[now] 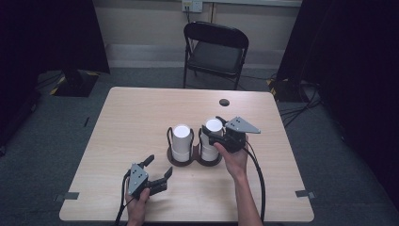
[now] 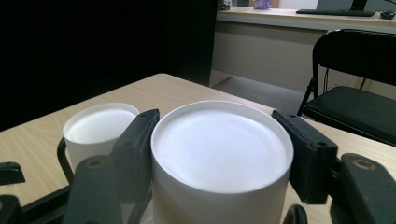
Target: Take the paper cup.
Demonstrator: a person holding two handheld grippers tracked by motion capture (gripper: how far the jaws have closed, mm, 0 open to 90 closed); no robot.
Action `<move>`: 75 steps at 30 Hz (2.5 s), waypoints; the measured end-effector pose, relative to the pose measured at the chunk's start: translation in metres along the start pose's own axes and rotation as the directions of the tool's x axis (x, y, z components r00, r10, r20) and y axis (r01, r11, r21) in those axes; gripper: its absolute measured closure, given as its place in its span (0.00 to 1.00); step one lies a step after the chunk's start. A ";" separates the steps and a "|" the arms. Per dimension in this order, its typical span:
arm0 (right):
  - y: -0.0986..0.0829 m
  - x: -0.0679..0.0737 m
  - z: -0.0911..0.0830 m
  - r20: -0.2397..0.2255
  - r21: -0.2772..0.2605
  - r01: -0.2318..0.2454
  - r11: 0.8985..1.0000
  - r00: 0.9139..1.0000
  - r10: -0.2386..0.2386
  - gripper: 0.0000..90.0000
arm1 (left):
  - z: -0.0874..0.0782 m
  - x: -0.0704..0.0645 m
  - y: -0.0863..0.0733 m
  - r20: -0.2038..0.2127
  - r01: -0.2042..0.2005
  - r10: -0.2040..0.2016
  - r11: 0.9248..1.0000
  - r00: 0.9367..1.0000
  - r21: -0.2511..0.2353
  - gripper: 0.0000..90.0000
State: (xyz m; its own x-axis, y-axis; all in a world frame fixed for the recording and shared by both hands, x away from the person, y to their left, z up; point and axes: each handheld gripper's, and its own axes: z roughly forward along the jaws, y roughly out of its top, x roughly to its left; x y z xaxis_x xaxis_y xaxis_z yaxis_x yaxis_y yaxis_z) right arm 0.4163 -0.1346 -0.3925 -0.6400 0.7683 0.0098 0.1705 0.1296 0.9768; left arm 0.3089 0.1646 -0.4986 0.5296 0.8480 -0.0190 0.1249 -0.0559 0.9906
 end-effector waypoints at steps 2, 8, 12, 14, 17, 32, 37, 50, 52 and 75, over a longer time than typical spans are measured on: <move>0.001 0.000 0.000 0.000 -0.002 -0.002 1.000 1.000 0.002 0.38 | 0.000 0.000 0.000 -0.001 0.003 -0.003 1.000 1.000 0.001 0.20; 0.008 -0.001 0.000 0.001 -0.006 -0.013 1.000 1.000 0.013 0.38 | 0.000 0.001 0.000 -0.002 0.006 -0.006 1.000 1.000 0.004 0.20; 0.010 -0.002 0.000 0.011 -0.002 -0.017 1.000 1.000 0.017 0.39 | 0.000 0.000 0.000 -0.004 0.005 -0.005 1.000 1.000 0.004 0.19; 0.011 -0.001 0.000 0.021 0.008 -0.003 1.000 1.000 0.003 0.39 | 0.001 0.000 0.000 -0.001 0.001 -0.001 1.000 1.000 0.011 0.18; 0.015 0.000 -0.003 0.013 -0.004 -0.004 1.000 1.000 0.004 0.39 | 0.001 0.000 0.001 -0.002 0.001 -0.001 1.000 1.000 0.012 0.18; 0.028 -0.002 -0.008 0.007 -0.045 -0.009 0.999 1.000 0.010 0.39 | -0.001 0.001 0.000 0.006 0.005 -0.005 1.000 1.000 -0.009 0.18; 0.034 -0.003 -0.012 -0.004 -0.063 -0.020 0.998 1.000 0.019 0.39 | -0.002 0.001 -0.001 0.009 0.015 -0.015 1.000 1.000 -0.018 0.18; 0.037 -0.007 -0.033 0.000 -0.100 -0.070 0.993 0.997 0.071 0.39 | 0.000 0.000 0.000 0.004 0.008 -0.008 1.000 1.000 0.004 0.19; 0.036 -0.008 -0.037 0.004 -0.104 -0.089 0.991 0.996 0.090 0.39 | 0.000 0.000 0.000 0.016 0.018 -0.018 1.000 1.000 0.008 0.19; 0.011 0.014 -0.077 -0.059 -0.120 -0.198 0.973 0.980 0.192 0.39 | 0.007 -0.013 0.010 0.138 0.065 -0.066 0.998 0.988 0.013 0.28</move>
State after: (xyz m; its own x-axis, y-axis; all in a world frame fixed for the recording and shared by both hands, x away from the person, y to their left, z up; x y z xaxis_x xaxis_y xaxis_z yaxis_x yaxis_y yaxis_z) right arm 0.3515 -0.1712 -0.3654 -0.6385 0.7405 0.2097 0.2026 -0.1011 0.9740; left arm 0.3089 0.1495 -0.4893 0.6307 0.7692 -0.1030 0.1699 -0.0074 0.9854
